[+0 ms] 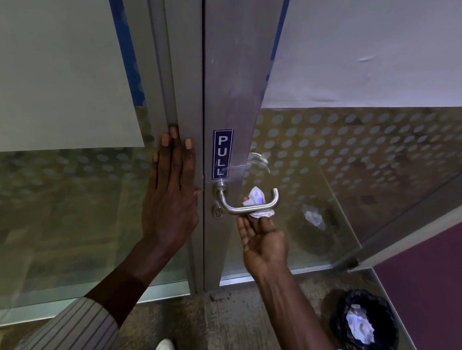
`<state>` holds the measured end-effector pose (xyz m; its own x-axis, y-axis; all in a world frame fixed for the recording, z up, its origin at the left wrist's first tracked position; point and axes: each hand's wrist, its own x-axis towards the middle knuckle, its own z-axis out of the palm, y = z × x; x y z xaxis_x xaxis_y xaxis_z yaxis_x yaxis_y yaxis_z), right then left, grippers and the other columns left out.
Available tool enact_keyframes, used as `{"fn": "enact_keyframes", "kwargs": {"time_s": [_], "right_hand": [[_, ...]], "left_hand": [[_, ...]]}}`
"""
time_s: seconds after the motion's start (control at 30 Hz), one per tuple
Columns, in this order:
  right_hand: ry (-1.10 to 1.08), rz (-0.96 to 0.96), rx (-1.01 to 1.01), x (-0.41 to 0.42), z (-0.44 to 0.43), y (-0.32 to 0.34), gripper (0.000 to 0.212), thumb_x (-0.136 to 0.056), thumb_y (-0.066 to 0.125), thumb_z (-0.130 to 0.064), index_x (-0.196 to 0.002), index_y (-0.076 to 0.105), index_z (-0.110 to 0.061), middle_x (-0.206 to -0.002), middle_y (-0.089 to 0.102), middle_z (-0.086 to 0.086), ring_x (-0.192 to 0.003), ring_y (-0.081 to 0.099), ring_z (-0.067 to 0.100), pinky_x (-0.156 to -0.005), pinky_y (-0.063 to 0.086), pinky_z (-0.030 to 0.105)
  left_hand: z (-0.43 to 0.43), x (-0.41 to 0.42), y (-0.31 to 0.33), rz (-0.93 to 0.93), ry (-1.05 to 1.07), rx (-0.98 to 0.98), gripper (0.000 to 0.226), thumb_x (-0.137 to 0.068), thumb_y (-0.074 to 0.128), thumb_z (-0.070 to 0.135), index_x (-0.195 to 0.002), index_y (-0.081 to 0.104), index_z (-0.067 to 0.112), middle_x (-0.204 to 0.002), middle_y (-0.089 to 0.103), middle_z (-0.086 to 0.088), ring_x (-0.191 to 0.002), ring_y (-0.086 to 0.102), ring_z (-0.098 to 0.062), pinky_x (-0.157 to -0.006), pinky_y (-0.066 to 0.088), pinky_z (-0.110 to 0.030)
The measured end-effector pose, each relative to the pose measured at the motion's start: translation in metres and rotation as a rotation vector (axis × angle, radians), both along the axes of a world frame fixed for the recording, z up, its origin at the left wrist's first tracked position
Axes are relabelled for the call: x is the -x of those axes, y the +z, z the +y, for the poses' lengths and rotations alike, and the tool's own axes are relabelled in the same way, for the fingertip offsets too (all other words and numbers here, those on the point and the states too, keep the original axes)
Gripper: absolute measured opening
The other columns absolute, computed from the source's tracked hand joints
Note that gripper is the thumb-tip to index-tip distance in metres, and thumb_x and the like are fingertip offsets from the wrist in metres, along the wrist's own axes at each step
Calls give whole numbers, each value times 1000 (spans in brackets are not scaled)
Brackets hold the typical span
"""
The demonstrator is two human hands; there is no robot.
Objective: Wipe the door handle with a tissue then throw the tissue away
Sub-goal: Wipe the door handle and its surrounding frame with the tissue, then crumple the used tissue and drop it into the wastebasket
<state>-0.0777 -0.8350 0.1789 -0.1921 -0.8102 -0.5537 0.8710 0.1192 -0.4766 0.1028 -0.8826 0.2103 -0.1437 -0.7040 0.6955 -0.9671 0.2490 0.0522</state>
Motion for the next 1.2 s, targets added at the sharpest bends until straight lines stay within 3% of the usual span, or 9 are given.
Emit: {"fn": "enact_keyframes", "kwargs": {"time_s": [0.23, 0.37, 0.5, 0.67, 0.77, 0.83, 0.97, 1.13, 1.2], "right_hand": [[39, -44, 34, -34, 6, -5, 35, -110, 38, 0, -124, 69, -9, -105, 83, 12, -98, 78, 27, -104, 54, 37], [75, 17, 56, -31, 12, -3, 34, -111, 41, -4, -132, 67, -5, -133, 73, 19, -121, 71, 33, -114, 50, 41], [107, 151, 60, -26, 23, -4, 31, -107, 55, -13, -132, 72, -6, -138, 72, 16, -134, 67, 32, -100, 55, 31], [88, 249, 53, -11, 47, -17, 17, -96, 72, -22, -102, 82, -10, -124, 79, 17, -124, 73, 34, -93, 62, 30], [84, 366, 64, -1, 67, -23, 37, -93, 78, -34, -117, 80, -6, -122, 80, 15, -114, 78, 25, -91, 63, 28], [66, 460, 48, 3, 84, -26, 39, -90, 82, -43, -107, 82, -8, -114, 82, 13, -104, 79, 20, -90, 62, 29], [-49, 587, -24, 8, 123, -30, 47, -82, 88, -44, -98, 79, -1, -98, 83, 10, -90, 79, 15, -84, 62, 31], [-245, 663, -169, 15, 179, -44, 19, -88, 85, -12, -84, 76, 4, -82, 78, 13, -76, 72, 16, -81, 64, 37], [-267, 711, -224, 22, 202, -50, 15, -89, 82, -4, -82, 75, 6, -79, 76, 19, -74, 72, 17, -79, 66, 39]], "left_hand": [[10, -2, 8, 21, -60, -31, 131, -87, 85, 26, -177, -10, 11, -184, -26, -10, -173, -26, -26, -142, -12, -34], [16, -3, 5, 26, -80, -88, 124, -89, 84, 29, -177, 0, 5, -182, -28, -11, -172, -28, -28, -143, -11, -39], [28, 7, -2, 83, -126, -172, 107, -97, 75, 36, -176, 12, -1, -182, -27, -17, -173, -20, -37, -142, 15, -58], [46, 19, -7, 146, -349, -231, 97, -98, 73, 35, -172, 26, -5, -183, -10, -31, -174, -14, -42, -144, 0, -45], [57, 27, -12, 182, -552, -251, 82, -99, 74, 31, -166, 42, -5, -182, 9, -35, -175, 2, -43, -143, 7, -42], [63, 33, -16, 194, -710, -291, 62, -100, 74, 27, -152, 60, -2, -179, 29, -30, -172, 25, -44, -141, 23, -46], [82, 45, -27, 289, -931, -516, 24, -103, 70, 23, -121, 76, 9, -152, 68, -11, -136, 67, -28, -111, 52, -34], [108, 70, -40, 388, -913, -957, 51, -97, 67, 61, -133, 67, 25, -133, 69, 15, -115, 73, -13, -98, 59, -32], [116, 85, -50, 333, -927, -1127, 58, -93, 79, 58, -139, 64, 26, -136, 70, 14, -120, 72, -11, -102, 60, -35]]}}
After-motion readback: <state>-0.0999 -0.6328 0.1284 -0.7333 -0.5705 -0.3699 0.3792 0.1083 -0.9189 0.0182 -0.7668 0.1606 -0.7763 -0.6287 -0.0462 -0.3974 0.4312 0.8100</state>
